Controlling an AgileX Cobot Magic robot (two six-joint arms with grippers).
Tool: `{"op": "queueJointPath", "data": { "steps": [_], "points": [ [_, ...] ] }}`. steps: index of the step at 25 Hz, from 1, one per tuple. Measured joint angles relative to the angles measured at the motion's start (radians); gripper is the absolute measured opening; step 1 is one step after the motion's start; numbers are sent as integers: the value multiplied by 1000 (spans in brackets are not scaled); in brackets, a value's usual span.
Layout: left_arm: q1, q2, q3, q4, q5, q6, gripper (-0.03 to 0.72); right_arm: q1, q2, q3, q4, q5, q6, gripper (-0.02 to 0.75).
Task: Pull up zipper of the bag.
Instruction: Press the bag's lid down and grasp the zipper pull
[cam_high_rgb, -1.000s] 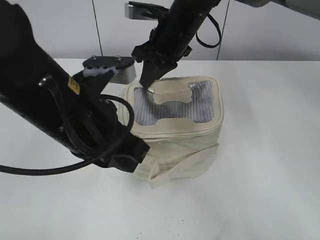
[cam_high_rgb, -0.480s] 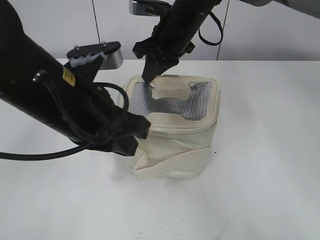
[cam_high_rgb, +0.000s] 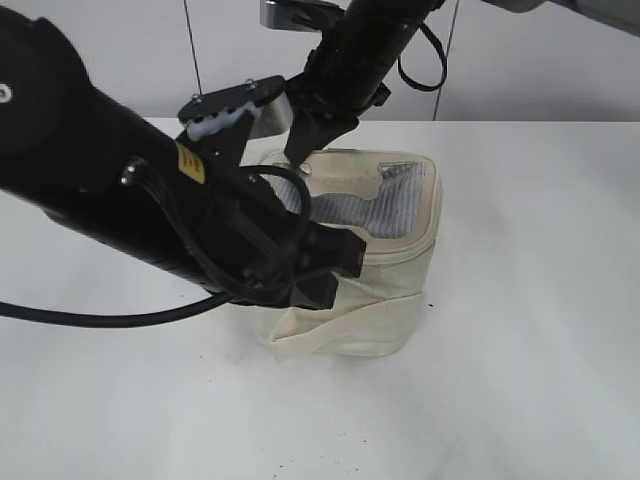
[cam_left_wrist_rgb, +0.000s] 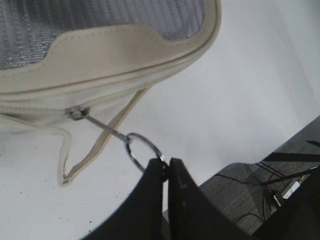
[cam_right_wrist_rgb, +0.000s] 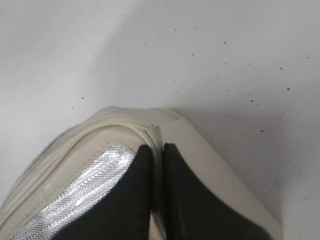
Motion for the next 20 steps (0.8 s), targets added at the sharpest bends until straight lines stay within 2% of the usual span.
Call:
{"op": "queueJointPath", "data": {
  "steps": [10,15,18,20],
  "points": [
    [-24,23,-44,-14,-19,14,-2,0,0,0,2,-2,-2,36],
    [-24,23,-45,11,-3,16,8,0,0,0,2,1,-2,36],
    [-29,22,-51,56,42,19,92,0,0,-3,2,12,0,65],
    [-33,19,-51,111,78,19,190,0,0,-6,2,23,2,161]
  ]
}}
